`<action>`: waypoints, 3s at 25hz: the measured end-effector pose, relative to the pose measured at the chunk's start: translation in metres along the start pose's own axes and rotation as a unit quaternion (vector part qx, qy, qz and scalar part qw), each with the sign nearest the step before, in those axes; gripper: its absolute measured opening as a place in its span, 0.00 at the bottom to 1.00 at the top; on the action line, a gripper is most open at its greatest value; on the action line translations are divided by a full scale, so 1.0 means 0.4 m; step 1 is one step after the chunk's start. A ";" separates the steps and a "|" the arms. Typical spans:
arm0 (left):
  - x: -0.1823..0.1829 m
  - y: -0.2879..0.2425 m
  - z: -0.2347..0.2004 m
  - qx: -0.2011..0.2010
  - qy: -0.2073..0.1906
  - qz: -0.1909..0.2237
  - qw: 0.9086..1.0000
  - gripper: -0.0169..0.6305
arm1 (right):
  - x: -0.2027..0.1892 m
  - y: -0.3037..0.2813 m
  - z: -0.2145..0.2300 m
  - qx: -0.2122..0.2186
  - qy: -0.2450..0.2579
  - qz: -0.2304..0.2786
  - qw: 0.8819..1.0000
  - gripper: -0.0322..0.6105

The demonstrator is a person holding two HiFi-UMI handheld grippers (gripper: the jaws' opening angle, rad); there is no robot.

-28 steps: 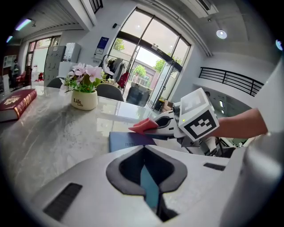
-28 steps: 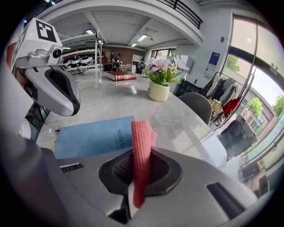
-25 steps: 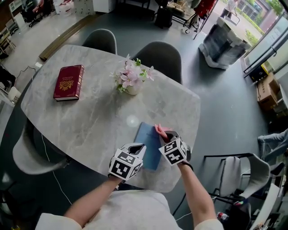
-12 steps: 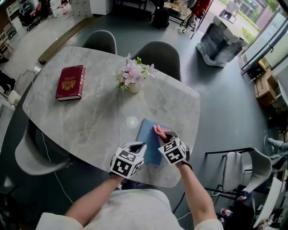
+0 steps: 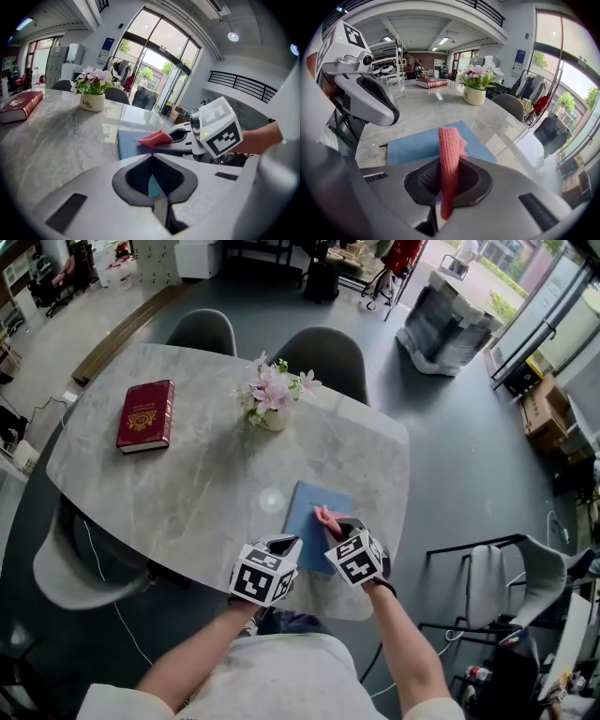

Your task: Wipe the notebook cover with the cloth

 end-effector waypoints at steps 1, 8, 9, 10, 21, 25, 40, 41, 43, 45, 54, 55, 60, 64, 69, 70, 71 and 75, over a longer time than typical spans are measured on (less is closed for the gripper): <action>-0.002 0.005 0.001 0.000 0.000 0.001 1.000 0.04 | -0.003 0.002 -0.008 0.000 -0.001 0.000 1.000 0.07; -0.020 0.045 0.008 -0.006 -0.009 0.006 1.000 0.04 | -0.017 0.014 -0.070 -0.005 -0.007 0.001 1.000 0.07; -0.026 0.050 0.008 -0.007 -0.010 0.005 1.000 0.04 | -0.020 0.015 -0.079 -0.005 -0.008 0.001 1.000 0.07; -0.031 0.056 0.008 -0.007 -0.011 0.005 1.000 0.04 | -0.023 0.017 -0.089 -0.006 -0.010 0.001 1.000 0.07; -0.077 0.108 0.014 -0.015 -0.024 0.005 1.000 0.04 | -0.063 0.032 -0.189 -0.011 -0.021 0.001 1.000 0.07; -0.089 0.122 0.019 -0.020 -0.031 0.006 0.999 0.04 | -0.078 0.039 -0.219 -0.014 -0.026 0.002 1.000 0.07; -0.113 0.148 0.034 -0.038 -0.045 0.007 0.998 0.04 | -0.110 0.061 -0.306 -0.016 -0.038 0.003 0.999 0.07; -0.113 0.148 0.034 -0.038 -0.045 0.007 0.998 0.04 | -0.109 0.066 -0.309 -0.017 -0.038 0.004 0.999 0.07; -0.113 0.147 0.035 -0.039 -0.046 0.005 0.998 0.04 | -0.103 0.077 -0.312 -0.019 -0.035 0.007 0.999 0.07; -0.111 0.143 0.039 -0.040 -0.046 0.004 0.998 0.04 | -0.094 0.094 -0.309 -0.021 -0.027 0.012 0.999 0.07; -0.080 0.115 0.044 -0.034 -0.041 0.007 0.999 0.04 | -0.013 0.151 -0.233 -0.028 0.004 0.031 0.999 0.07; -0.076 0.112 0.043 -0.032 -0.039 0.008 0.999 0.04 | -0.005 0.152 -0.222 -0.027 0.009 0.031 0.999 0.07; -0.056 0.095 0.031 -0.019 -0.028 0.011 0.999 0.04 | 0.032 0.144 -0.162 -0.024 0.028 0.029 0.999 0.07; -0.042 0.079 0.012 -0.006 -0.018 0.012 1.000 0.04 | 0.065 0.128 -0.116 -0.015 0.041 0.031 0.999 0.07; -0.037 0.062 -0.012 0.013 -0.003 0.006 1.000 0.04 | 0.108 0.101 -0.062 -0.003 0.063 0.030 0.998 0.07; -0.036 0.059 -0.016 0.017 0.000 0.005 1.000 0.04 | 0.115 0.094 -0.052 -0.001 0.067 0.029 0.997 0.07; -0.035 0.055 -0.019 0.020 0.002 0.004 1.000 0.04 | 0.121 0.086 -0.041 0.002 0.071 0.027 0.997 0.07; -0.027 0.039 -0.031 0.030 0.012 0.003 0.999 0.04 | 0.150 0.050 0.002 0.006 0.094 0.016 0.995 0.07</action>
Point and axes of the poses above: the fingertips, and each gripper's own axes: y backward along the fingers, z to its right, x out of its top, the point moved 9 cm from there along y, backward along the fingers, and after that the axes turned 15 degrees about x, right-handed, at the moved point
